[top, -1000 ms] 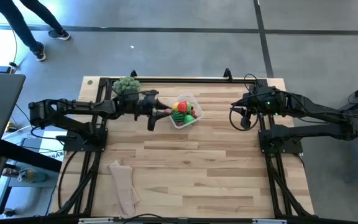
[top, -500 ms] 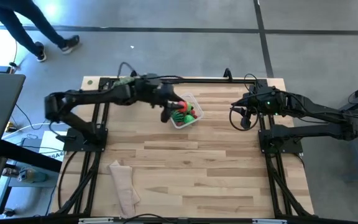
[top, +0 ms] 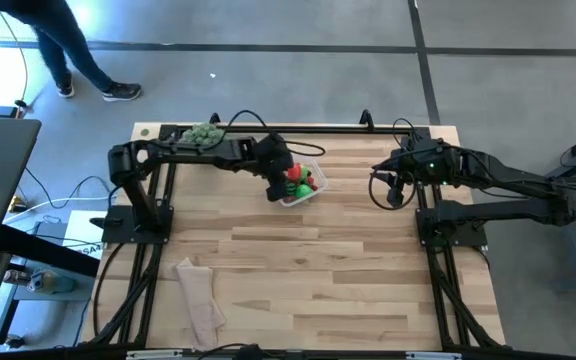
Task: Pick and placing Produce into tupperware
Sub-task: Put the pink peach into the transparent container
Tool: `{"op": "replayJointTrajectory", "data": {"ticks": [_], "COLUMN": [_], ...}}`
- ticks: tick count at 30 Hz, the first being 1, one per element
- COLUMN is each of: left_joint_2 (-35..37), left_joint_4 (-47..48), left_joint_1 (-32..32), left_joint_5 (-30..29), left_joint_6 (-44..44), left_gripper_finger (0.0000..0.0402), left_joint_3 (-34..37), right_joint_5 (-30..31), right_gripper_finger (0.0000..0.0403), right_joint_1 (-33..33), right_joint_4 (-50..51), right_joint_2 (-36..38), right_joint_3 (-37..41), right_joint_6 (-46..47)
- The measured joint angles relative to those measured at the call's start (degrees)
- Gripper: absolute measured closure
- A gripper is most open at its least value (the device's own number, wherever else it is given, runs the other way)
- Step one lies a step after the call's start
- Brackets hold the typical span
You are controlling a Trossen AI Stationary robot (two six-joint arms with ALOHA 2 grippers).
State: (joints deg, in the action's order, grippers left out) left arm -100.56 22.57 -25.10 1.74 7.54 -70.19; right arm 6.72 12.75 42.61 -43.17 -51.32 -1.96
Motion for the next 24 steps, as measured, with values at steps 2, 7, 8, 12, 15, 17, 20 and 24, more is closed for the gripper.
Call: {"op": "replayJointTrajectory", "data": {"ticks": [2, 7, 8, 12, 15, 17, 20, 24], "left_joint_2": [-0.6, -0.7, -0.8, -1.0, -2.1, -2.5, -3.2, -4.6], "left_joint_4": [0.6, 0.8, 1.1, 2.6, 2.6, 3.3, 2.4, 2.1], "left_joint_1": [0.0, -0.8, -1.0, -2.3, -2.7, -3.1, -3.0, -3.4], "left_joint_5": [-3.2, -5.8, -6.1, -7.4, -7.0, -6.9, -6.1, -6.5], "left_joint_6": [0.0, 0.1, -0.1, -0.4, -0.5, -0.4, -0.4, -0.3], "left_gripper_finger": [0.0275, 0.0275, 0.0275, 0.0275, 0.0275, 0.0275, 0.0275, 0.0275], "left_joint_3": [0.0, 0.0, 0.0, 0.0, -0.1, 0.1, 0.0, 0.0], "right_joint_5": [0.0, 0.0, 0.0, 0.0, 0.0, 0.0, 0.0, 0.0], "right_gripper_finger": [0.0327, 0.0327, 0.0327, 0.0327, 0.0327, 0.0327, 0.0327, 0.0327], "right_joint_1": [0.0, 0.0, 0.0, 0.0, 0.0, 0.0, 0.0, 0.0], "right_joint_4": [0.0, 0.0, 0.0, 0.0, 0.0, 0.0, 0.0, 0.0], "right_joint_2": [0.0, 0.0, 0.0, 0.0, 0.0, 0.0, 0.0, 0.0], "right_joint_3": [0.0, 0.0, 0.0, 0.0, 0.0, 0.0, 0.0, 0.0], "right_joint_6": [0.0, 0.0, 0.0, 0.0, 0.0, 0.0, 0.0, 0.0]}}
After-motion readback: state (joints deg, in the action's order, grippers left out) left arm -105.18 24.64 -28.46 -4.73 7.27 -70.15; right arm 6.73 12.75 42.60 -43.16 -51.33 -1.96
